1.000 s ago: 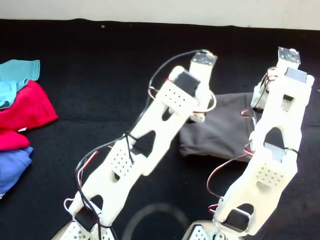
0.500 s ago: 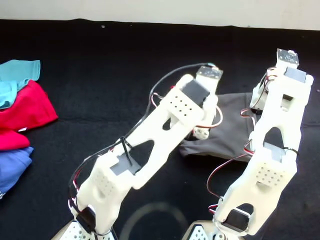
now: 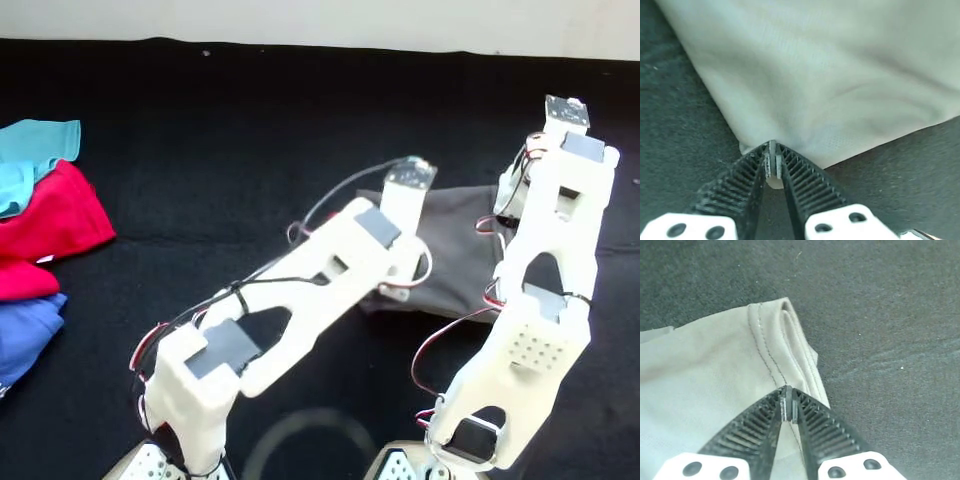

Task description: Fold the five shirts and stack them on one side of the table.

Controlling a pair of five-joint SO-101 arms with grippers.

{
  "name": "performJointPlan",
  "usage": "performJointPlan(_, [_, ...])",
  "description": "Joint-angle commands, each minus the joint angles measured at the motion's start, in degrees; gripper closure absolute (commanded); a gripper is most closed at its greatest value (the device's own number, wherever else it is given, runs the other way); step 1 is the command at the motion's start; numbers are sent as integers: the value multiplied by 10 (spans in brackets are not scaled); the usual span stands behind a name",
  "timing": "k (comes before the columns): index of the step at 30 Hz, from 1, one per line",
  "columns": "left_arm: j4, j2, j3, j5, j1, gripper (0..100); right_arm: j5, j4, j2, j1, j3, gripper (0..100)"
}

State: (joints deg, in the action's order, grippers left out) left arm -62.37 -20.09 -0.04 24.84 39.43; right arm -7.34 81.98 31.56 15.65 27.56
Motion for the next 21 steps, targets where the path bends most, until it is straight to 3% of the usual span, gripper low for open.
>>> performJointPlan(1, [22,43,44,-1,8,991,4,-17,0,-15,23,991])
performJointPlan(10, [24,44,66,-1,-19,991,5,-31,96,-5,57,991])
performJointPlan(17, [13,44,10,-1,-14,991,5,-25,151,18,194,991])
performJointPlan(21, [-34,82,-26,-1,-15,991,7,37,158,21,240,991])
